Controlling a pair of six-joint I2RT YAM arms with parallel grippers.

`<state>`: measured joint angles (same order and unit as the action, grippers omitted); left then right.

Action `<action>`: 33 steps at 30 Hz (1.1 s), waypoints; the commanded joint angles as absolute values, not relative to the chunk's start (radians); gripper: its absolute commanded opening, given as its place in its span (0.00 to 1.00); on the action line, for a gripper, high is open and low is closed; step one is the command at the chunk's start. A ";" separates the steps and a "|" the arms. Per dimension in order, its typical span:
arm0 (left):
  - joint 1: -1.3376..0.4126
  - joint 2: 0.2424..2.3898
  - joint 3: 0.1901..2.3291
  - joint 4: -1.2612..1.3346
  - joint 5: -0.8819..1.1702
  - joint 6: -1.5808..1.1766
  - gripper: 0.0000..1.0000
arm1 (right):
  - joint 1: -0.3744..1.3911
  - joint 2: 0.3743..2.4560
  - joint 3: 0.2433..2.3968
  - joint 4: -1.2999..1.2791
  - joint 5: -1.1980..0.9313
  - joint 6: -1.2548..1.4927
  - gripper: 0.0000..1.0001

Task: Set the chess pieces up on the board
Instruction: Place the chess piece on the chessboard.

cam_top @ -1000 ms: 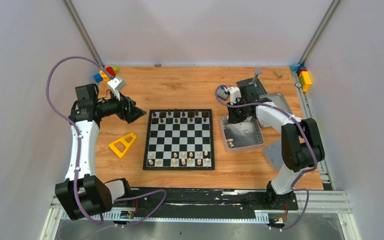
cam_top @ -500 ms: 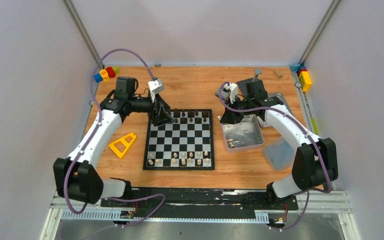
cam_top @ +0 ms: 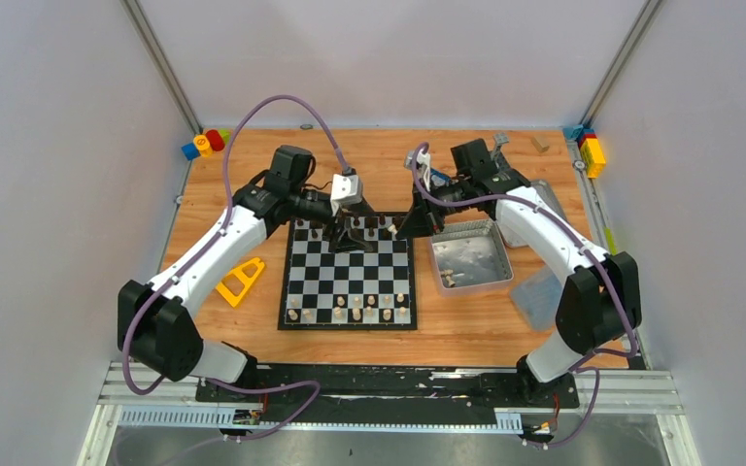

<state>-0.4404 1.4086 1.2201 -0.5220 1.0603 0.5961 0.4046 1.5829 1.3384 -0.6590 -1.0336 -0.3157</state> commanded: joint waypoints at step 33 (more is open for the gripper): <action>-0.545 1.413 1.213 -0.627 1.086 1.084 0.55 | 0.518 1.594 1.392 -0.731 -1.121 -0.344 0.00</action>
